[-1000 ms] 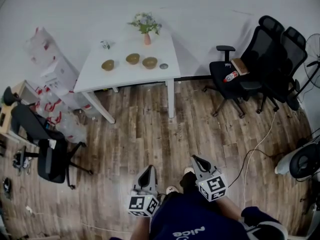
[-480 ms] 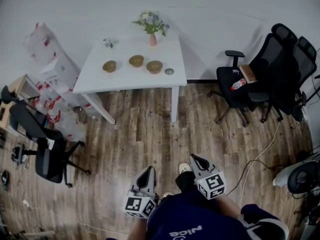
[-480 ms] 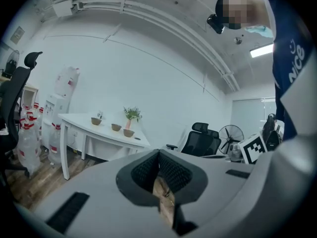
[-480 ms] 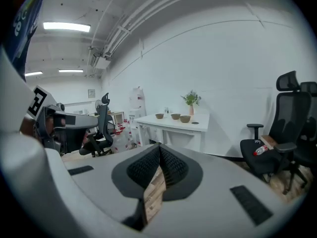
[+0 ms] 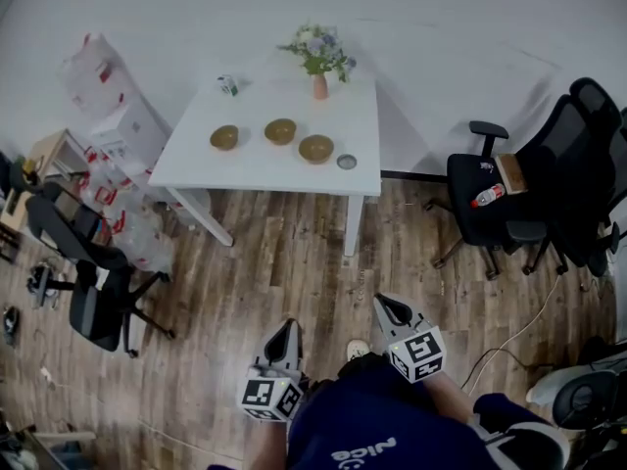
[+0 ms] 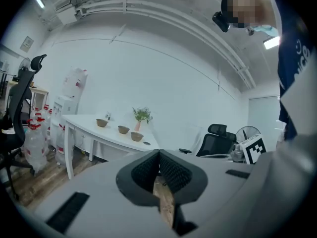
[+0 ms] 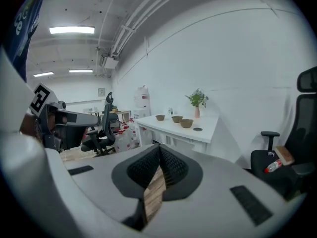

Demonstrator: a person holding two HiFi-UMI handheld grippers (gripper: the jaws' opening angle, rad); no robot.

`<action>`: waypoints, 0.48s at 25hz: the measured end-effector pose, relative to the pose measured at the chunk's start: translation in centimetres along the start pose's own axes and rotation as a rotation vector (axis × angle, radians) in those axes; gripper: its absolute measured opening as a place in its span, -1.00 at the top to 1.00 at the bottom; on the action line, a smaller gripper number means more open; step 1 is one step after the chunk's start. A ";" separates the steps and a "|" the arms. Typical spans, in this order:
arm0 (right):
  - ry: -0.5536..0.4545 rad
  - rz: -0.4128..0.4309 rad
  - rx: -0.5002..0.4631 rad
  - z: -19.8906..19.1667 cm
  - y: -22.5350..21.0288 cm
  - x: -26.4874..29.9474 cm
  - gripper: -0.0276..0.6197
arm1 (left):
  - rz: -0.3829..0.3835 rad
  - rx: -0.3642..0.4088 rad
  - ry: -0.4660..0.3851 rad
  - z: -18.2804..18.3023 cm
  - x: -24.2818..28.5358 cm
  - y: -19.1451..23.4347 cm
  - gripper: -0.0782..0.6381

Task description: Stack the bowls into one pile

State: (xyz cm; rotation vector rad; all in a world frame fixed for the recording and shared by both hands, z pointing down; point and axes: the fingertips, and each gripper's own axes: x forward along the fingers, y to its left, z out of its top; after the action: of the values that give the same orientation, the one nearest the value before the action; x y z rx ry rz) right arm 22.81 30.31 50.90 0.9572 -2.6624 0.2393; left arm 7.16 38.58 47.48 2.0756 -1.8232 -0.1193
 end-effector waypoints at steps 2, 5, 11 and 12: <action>-0.001 0.007 -0.005 0.6 -1.8 0.8 0.84 | 0.018 -0.010 -0.015 0.1 1.4 -0.1 0.73; -0.006 0.015 -0.023 1.3 -3.8 1.6 0.84 | 0.035 -0.036 -0.022 -0.2 2.9 -0.5 0.73; 0.018 0.009 0.000 0.7 -5.8 2.3 0.84 | 0.031 -0.013 -0.006 -0.8 5.2 -0.9 0.73; 0.029 0.011 0.006 0.5 -5.9 2.5 0.84 | 0.028 -0.008 -0.005 -0.7 5.6 -0.9 0.73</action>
State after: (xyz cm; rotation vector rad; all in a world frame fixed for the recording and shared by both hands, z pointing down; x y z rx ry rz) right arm 24.64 24.17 51.65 0.9344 -2.6425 0.2610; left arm 9.07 33.33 48.84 2.0462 -1.8510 -0.1244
